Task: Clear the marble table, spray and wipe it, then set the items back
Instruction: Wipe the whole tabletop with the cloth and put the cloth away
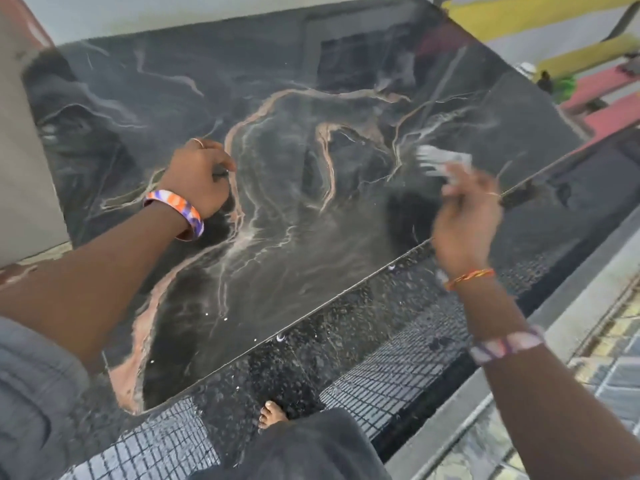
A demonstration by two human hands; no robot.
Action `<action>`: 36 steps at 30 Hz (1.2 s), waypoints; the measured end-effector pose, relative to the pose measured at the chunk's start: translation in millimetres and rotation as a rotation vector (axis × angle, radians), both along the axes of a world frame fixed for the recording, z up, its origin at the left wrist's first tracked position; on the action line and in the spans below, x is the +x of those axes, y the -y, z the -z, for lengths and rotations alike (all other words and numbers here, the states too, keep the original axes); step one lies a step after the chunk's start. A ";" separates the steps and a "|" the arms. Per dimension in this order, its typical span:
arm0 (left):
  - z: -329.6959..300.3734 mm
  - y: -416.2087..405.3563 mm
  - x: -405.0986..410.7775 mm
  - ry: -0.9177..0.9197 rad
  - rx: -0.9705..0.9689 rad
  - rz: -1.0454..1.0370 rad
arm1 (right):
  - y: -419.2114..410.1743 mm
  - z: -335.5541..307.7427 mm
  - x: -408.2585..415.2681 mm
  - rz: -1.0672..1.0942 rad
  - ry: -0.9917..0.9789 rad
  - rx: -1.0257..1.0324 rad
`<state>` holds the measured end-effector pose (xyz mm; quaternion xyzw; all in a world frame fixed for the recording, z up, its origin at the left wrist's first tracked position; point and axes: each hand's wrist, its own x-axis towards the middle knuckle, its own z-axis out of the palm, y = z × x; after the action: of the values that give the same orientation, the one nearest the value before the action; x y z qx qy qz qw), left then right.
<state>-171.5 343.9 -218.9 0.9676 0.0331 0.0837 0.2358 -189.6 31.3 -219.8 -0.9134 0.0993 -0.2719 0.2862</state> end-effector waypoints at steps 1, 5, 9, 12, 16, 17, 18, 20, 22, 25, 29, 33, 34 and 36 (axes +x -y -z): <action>-3.9 -0.8 1.6 -0.003 0.006 0.005 | -22.7 -2.4 -13.6 -0.137 0.005 -0.007; -19.7 -14.4 -1.8 -0.053 0.016 -0.036 | -122.6 -4.1 -76.9 -0.626 -0.041 -0.177; -24.5 -38.3 -24.2 -0.125 0.051 -0.236 | -178.0 -5.5 -128.9 -1.130 -0.241 -0.375; -29.1 -52.7 -54.5 -0.164 0.019 -0.383 | -186.9 12.1 -141.6 -1.332 -0.290 -0.536; -33.6 -44.4 -94.2 -0.168 0.053 -0.541 | -165.7 24.7 -131.0 -1.346 -0.285 -0.572; -34.4 -35.1 -101.4 -0.157 0.041 -0.567 | -152.8 22.4 -126.3 -1.328 -0.280 -0.577; -34.4 -25.7 -106.1 -0.145 0.028 -0.587 | -138.6 19.8 -120.2 -1.298 -0.274 -0.580; -35.2 -1.5 -109.3 -0.123 0.064 -0.586 | -105.3 16.8 -103.3 -1.193 -0.285 -0.569; -35.1 23.4 -105.7 -0.120 0.120 -0.552 | -69.2 21.8 -79.9 -1.031 -0.290 -0.555; -31.8 63.8 -92.7 -0.112 0.134 -0.482 | -3.9 31.6 -35.1 -0.748 -0.244 -0.561; -21.6 110.1 -72.7 -0.103 0.086 -0.369 | 100.7 35.0 27.7 -0.429 -0.334 -0.633; -11.0 140.7 -56.8 -0.093 0.055 -0.304 | 189.4 20.3 83.3 -0.234 -0.492 -0.532; -8.6 144.2 -53.5 -0.090 0.056 -0.294 | 202.9 10.1 93.7 -0.216 -0.515 -0.410; -5.6 147.2 -47.8 -0.078 0.060 -0.289 | 213.9 -12.3 108.7 -0.166 -0.492 -0.111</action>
<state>-219.3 196.7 -213.2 0.9619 0.1788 0.0802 0.1907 -80.9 -182.6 -207.5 -0.9713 0.0754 -0.0221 0.2244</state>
